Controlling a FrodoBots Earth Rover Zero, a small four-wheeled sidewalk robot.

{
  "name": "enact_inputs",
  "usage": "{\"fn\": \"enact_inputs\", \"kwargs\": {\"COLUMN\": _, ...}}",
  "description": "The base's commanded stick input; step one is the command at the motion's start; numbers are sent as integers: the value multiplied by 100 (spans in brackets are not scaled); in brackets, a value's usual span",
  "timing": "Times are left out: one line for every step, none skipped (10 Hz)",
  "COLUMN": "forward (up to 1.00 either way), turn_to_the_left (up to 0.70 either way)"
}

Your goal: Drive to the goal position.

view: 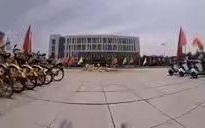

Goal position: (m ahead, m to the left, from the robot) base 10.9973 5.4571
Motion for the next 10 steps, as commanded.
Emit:
{"fn": "enact_inputs", "kwargs": {"forward": 100, "turn_to_the_left": 0}}
{"fn": "enact_inputs", "kwargs": {"forward": 100, "turn_to_the_left": 0}}
{"fn": "enact_inputs", "kwargs": {"forward": 100, "turn_to_the_left": 0}}
{"fn": "enact_inputs", "kwargs": {"forward": 100, "turn_to_the_left": 1}}
{"fn": "enact_inputs", "kwargs": {"forward": 100, "turn_to_the_left": 21}}
{"fn": "enact_inputs", "kwargs": {"forward": 100, "turn_to_the_left": 18}}
{"fn": "enact_inputs", "kwargs": {"forward": 100, "turn_to_the_left": 5}}
{"fn": "enact_inputs", "kwargs": {"forward": 100, "turn_to_the_left": 3}}
{"fn": "enact_inputs", "kwargs": {"forward": 100, "turn_to_the_left": 13}}
{"fn": "enact_inputs", "kwargs": {"forward": 100, "turn_to_the_left": 7}}
